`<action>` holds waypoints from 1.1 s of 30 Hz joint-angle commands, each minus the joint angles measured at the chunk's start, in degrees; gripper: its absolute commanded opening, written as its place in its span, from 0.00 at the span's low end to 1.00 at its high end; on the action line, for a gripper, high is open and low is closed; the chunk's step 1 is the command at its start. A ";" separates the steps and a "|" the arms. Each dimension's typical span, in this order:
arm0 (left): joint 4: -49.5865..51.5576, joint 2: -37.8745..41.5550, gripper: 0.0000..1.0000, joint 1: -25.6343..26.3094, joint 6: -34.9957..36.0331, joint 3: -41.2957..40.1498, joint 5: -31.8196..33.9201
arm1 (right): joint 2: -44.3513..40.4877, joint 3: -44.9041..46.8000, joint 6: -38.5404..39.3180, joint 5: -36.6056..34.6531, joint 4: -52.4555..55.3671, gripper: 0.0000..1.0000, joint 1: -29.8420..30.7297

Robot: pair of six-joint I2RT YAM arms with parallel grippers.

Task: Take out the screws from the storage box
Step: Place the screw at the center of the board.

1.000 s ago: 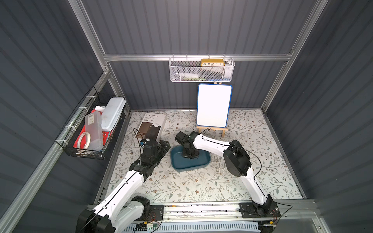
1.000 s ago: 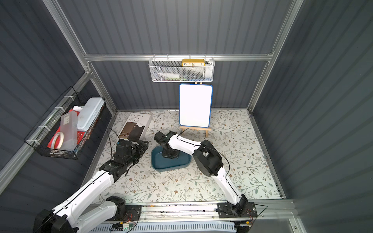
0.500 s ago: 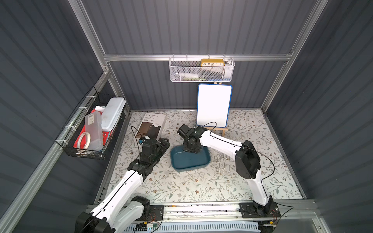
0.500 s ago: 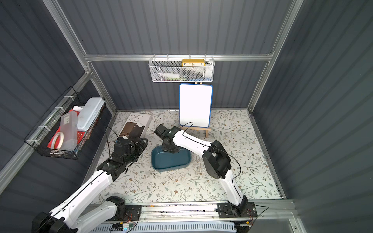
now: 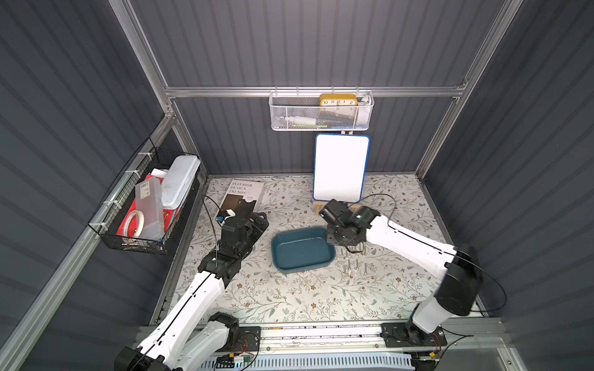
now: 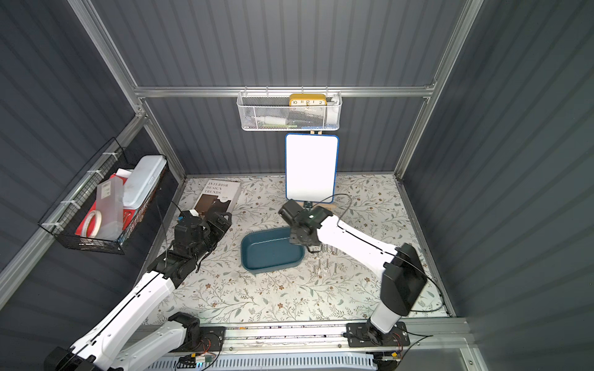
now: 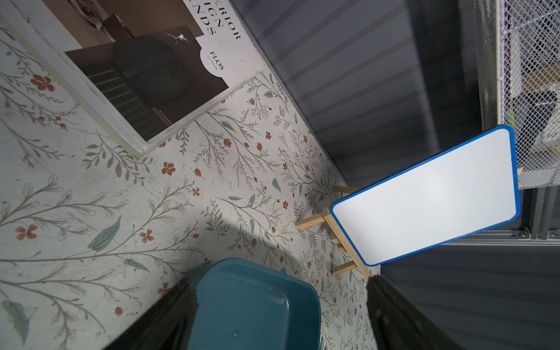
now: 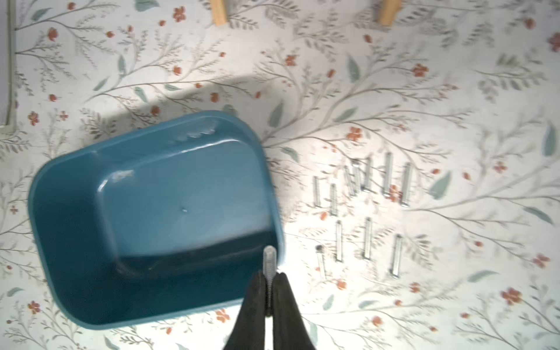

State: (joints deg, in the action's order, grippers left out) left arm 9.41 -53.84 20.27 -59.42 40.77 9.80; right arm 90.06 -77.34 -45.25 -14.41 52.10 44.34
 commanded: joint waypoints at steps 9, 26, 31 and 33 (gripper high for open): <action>-5.15 -2.41 0.88 0.07 4.70 3.01 -1.61 | -22.98 27.91 6.16 -0.34 -4.85 0.04 -8.29; -17.92 -6.98 0.86 0.43 21.53 0.11 -22.46 | -6.80 30.35 12.63 9.83 -10.20 0.03 -10.85; -18.47 -7.72 0.87 1.40 25.39 -0.27 -25.61 | -5.16 29.80 13.43 10.01 -11.09 0.04 -10.84; -18.48 -8.30 0.87 2.31 27.00 -0.09 -26.60 | -4.15 29.55 13.61 9.82 -11.18 0.04 -10.81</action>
State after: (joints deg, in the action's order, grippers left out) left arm -7.55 -61.87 21.61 -37.01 41.10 -13.28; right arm 84.58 -46.50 -32.75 -4.84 41.15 33.67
